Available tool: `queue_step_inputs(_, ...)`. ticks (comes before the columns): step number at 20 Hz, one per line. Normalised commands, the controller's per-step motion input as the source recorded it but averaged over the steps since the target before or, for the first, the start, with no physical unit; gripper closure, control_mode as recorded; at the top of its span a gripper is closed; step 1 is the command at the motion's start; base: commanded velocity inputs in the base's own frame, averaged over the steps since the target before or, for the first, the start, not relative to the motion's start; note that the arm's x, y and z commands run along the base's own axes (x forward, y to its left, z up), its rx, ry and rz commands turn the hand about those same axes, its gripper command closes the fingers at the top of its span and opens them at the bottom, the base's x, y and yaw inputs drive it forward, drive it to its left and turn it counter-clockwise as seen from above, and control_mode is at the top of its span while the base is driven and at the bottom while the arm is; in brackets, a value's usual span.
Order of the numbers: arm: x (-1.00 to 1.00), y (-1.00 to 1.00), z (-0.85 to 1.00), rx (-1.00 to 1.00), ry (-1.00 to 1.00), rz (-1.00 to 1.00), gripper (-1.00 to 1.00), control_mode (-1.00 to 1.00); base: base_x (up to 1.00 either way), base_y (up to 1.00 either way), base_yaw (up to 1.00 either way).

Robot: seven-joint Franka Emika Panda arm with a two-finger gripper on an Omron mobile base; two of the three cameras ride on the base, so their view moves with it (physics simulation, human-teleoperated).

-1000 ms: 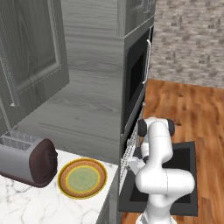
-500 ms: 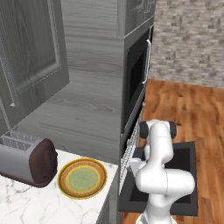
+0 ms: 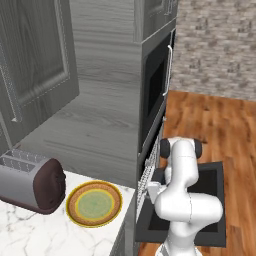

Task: Take the baked cake out of the oven and place it on the plate for cooling. Then close the oven door.

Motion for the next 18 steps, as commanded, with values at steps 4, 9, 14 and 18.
queue_step_inputs(4,-0.04,0.00,0.07,0.00,-0.07,0.00,-1.00,-1.00,0.00,0.00,0.00)
queue_step_inputs(9,0.00,0.13,0.00,0.00,-0.01,0.00,-1.00,-1.00,0.00,0.00,0.00)
queue_step_inputs(14,0.00,0.40,0.00,0.00,0.00,0.00,-1.00,-1.00,0.00,0.00,0.00)
queue_step_inputs(18,0.00,0.46,-0.01,0.00,0.00,0.00,-1.00,-1.00,0.00,0.00,0.00)
